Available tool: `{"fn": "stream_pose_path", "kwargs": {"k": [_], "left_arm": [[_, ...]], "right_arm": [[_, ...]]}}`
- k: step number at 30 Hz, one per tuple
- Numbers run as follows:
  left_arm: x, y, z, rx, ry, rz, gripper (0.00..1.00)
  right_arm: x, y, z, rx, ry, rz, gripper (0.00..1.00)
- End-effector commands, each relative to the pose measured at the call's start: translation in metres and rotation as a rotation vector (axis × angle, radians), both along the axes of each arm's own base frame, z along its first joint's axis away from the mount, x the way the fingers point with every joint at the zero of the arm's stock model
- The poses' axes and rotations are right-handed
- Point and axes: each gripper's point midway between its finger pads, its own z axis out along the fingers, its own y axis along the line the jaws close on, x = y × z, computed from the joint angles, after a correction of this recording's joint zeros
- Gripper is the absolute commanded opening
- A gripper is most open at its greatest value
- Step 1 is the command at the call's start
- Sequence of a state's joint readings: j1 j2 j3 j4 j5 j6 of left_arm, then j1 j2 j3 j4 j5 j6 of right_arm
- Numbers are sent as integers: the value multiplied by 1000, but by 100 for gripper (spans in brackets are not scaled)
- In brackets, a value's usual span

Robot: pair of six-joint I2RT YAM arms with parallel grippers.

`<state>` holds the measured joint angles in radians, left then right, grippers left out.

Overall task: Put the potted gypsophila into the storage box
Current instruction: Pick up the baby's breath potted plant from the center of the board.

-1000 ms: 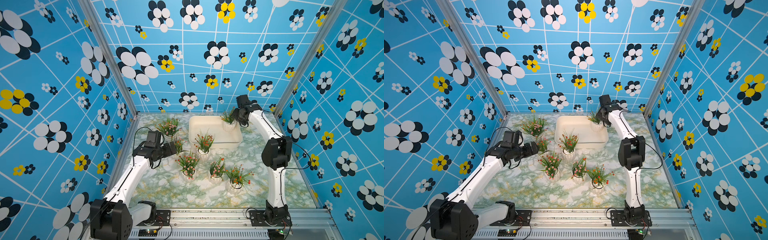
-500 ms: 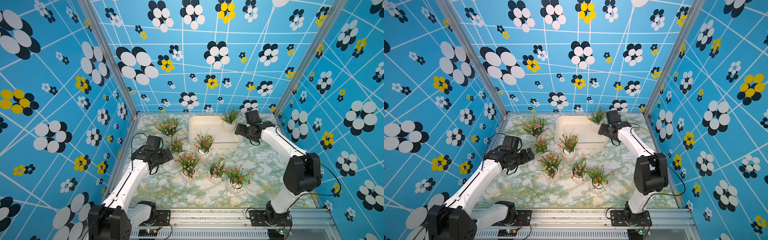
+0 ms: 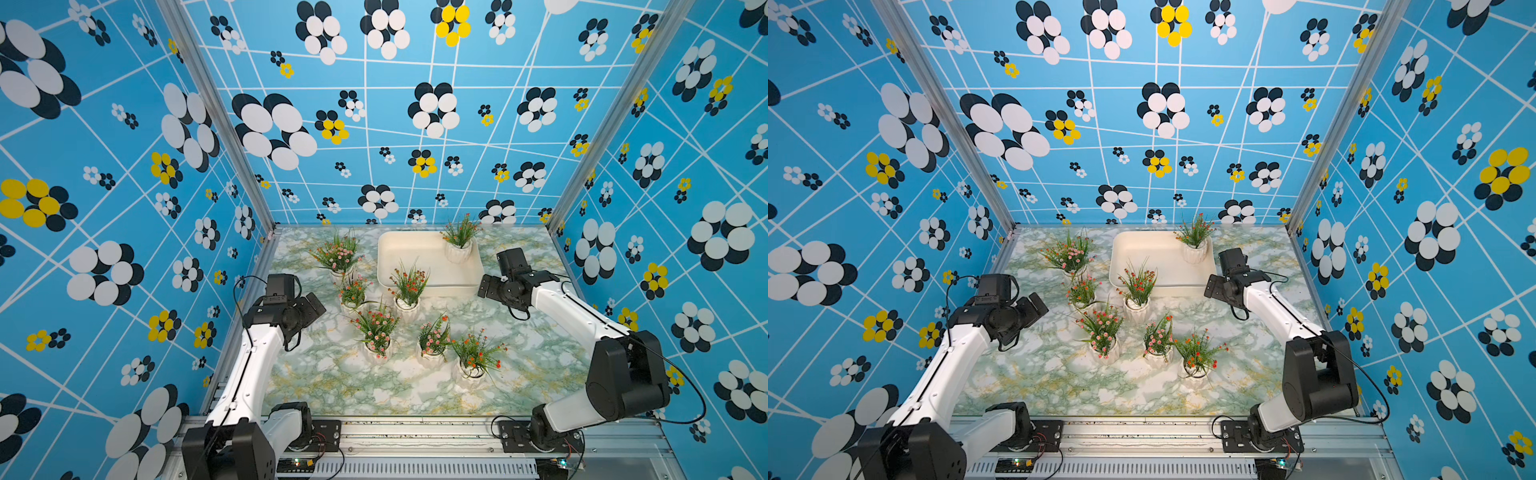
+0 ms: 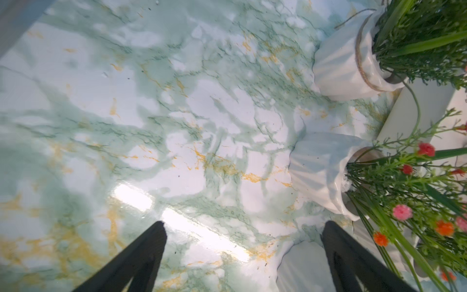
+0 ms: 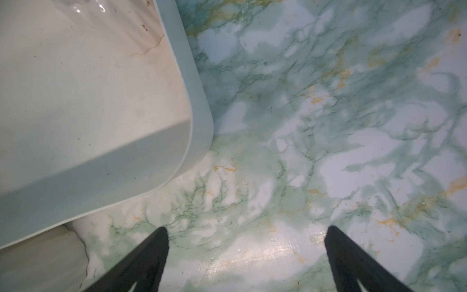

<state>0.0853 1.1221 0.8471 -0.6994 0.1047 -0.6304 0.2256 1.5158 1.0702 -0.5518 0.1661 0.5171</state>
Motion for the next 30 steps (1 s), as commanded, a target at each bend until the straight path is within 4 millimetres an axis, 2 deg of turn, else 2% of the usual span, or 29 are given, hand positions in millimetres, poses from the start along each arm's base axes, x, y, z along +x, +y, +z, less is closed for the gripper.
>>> {"fn": "stream_pose_path", "kwargs": {"k": [1,7,12,22,30], "left_arm": [[13,-27,-4,-74,-34,-111,98],[26,-57,-13,-35,5,-209,98],[33,-67,-25,-28,30,-244,96],[43,-65,-29,46,77,-288,95],[47,-65,-34,77,102,-294,87]], "right_arm": [[5,1,2,33,-27,-25,99],[4,1,-2,35,-20,-28,99],[1,0,-2,28,-10,-21,99],[-4,-3,-7,28,1,-26,99],[-5,-4,-9,24,9,-24,99]]}}
